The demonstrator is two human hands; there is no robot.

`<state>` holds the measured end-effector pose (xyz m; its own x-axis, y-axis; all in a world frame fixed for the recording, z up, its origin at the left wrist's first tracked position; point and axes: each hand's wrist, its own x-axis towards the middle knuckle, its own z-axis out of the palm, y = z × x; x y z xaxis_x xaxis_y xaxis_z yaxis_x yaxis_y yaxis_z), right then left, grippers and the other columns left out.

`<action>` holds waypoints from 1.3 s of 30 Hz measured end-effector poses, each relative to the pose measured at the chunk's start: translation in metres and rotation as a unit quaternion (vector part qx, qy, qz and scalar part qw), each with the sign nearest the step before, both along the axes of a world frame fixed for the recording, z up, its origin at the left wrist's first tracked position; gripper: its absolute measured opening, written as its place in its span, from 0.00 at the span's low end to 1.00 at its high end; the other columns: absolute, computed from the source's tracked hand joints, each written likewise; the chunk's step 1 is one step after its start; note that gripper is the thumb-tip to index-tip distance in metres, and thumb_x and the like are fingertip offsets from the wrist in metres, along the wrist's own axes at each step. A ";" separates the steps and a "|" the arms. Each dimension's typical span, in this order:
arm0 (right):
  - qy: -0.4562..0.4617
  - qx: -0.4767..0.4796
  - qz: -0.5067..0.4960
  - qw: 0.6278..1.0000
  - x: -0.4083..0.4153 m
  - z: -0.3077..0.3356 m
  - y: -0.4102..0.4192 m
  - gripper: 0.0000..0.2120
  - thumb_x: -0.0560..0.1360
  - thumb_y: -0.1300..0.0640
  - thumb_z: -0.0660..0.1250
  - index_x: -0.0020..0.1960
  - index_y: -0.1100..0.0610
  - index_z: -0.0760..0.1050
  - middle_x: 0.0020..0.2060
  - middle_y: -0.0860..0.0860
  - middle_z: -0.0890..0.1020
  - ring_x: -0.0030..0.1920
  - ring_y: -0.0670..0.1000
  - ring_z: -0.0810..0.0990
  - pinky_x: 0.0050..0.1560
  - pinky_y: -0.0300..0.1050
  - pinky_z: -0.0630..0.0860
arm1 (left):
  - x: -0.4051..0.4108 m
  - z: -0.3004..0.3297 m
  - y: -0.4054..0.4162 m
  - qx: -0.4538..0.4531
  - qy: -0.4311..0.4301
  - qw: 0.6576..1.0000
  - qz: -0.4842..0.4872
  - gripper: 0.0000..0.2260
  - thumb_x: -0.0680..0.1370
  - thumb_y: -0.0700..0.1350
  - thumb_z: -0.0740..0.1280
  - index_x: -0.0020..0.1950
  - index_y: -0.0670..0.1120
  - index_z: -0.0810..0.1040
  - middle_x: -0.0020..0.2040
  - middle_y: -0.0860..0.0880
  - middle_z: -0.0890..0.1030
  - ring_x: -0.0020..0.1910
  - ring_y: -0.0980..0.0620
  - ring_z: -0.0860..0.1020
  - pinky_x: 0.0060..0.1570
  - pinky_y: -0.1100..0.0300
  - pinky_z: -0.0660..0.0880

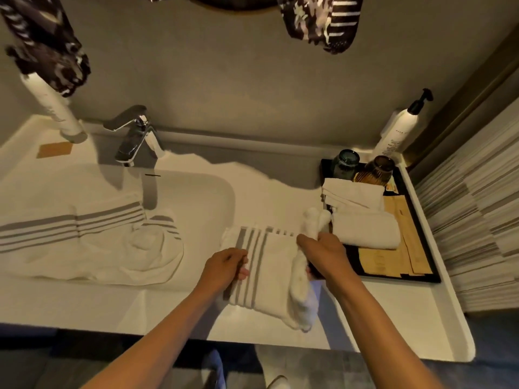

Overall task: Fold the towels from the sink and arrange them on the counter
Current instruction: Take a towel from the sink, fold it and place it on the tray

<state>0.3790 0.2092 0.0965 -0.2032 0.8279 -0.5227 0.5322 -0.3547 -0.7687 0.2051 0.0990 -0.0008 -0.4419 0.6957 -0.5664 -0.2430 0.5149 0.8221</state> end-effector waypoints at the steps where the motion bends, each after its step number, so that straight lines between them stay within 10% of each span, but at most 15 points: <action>1: 0.000 -0.002 0.013 1.000 -0.015 0.000 -0.005 0.10 0.73 0.54 0.67 0.39 0.61 0.74 0.30 0.56 0.79 0.29 0.54 0.79 0.29 0.45 0.78 | -0.004 0.001 0.003 -0.001 -0.078 0.996 0.040 0.12 0.82 0.46 0.61 0.52 0.40 0.82 0.45 0.42 0.84 0.37 0.48 0.82 0.45 0.57 0.78; 6: -0.035 0.025 0.084 0.995 -0.089 -0.024 -0.037 0.08 0.69 0.53 0.65 0.40 0.57 0.76 0.32 0.55 0.82 0.32 0.55 0.82 0.35 0.48 0.82 | -0.016 0.004 0.000 0.007 -0.206 0.977 0.060 0.25 0.82 0.58 0.57 0.37 0.45 0.85 0.31 0.46 0.80 0.30 0.51 0.78 0.35 0.61 0.75; 10: -0.038 -0.005 0.138 0.990 -0.119 -0.061 -0.059 0.17 0.76 0.44 0.60 0.39 0.57 0.75 0.29 0.54 0.83 0.30 0.48 0.83 0.39 0.42 0.80 | -0.024 0.000 -0.007 0.000 -0.276 0.955 0.112 0.24 0.80 0.60 0.60 0.51 0.42 0.85 0.47 0.39 0.85 0.49 0.44 0.82 0.56 0.50 0.76; 13: 0.047 -0.055 0.104 0.992 -0.109 -0.069 -0.059 0.13 0.80 0.55 0.58 0.43 0.60 0.76 0.34 0.55 0.83 0.31 0.48 0.82 0.32 0.36 0.77 | -0.030 0.002 -0.011 -0.063 0.038 0.997 -0.005 0.15 0.78 0.55 0.66 0.53 0.44 0.81 0.44 0.46 0.84 0.44 0.48 0.82 0.47 0.54 0.78; 17: 0.024 0.226 0.203 0.952 -0.074 -0.080 -0.060 0.12 0.78 0.62 0.57 0.52 0.54 0.79 0.49 0.48 0.83 0.50 0.46 0.80 0.55 0.38 0.75 | -0.021 0.007 -0.020 0.058 0.529 0.842 -0.088 0.20 0.77 0.41 0.67 0.69 0.45 0.72 0.64 0.47 0.76 0.60 0.48 0.75 0.58 0.56 0.73; 22: -0.183 0.410 0.301 0.841 -0.046 -0.115 -0.061 0.21 0.83 0.51 0.52 0.74 0.55 0.67 0.74 0.51 0.67 0.75 0.52 0.64 0.75 0.53 0.54 | -0.006 -0.030 -0.019 0.086 0.528 0.791 -0.298 0.24 0.85 0.51 0.50 0.80 0.45 0.54 0.79 0.50 0.53 0.79 0.52 0.55 0.76 0.58 0.44; 28: -0.252 0.400 0.340 0.813 -0.045 -0.130 -0.061 0.27 0.83 0.46 0.43 0.80 0.53 0.53 0.79 0.49 0.53 0.79 0.50 0.48 0.78 0.56 0.49 | -0.010 -0.050 -0.020 0.006 0.551 0.770 -0.322 0.26 0.84 0.55 0.45 0.81 0.52 0.41 0.80 0.56 0.40 0.78 0.61 0.37 0.76 0.49 0.39; 34: -0.165 0.383 0.187 0.889 -0.016 -0.115 -0.056 0.26 0.79 0.49 0.59 0.76 0.54 0.62 0.77 0.53 0.62 0.77 0.52 0.58 0.76 0.54 0.59 | -0.014 -0.031 -0.027 0.062 0.564 0.747 -0.348 0.25 0.83 0.50 0.55 0.80 0.50 0.55 0.80 0.49 0.53 0.80 0.51 0.50 0.76 0.46 0.47; 39: -0.129 0.041 -0.027 0.990 -0.013 -0.096 -0.047 0.32 0.74 0.39 0.64 0.72 0.52 0.60 0.63 0.52 0.76 0.56 0.54 0.78 0.54 0.49 0.75 | -0.003 -0.034 -0.043 0.104 0.543 0.728 -0.405 0.22 0.85 0.49 0.50 0.80 0.51 0.56 0.80 0.51 0.55 0.79 0.53 0.52 0.77 0.56 0.46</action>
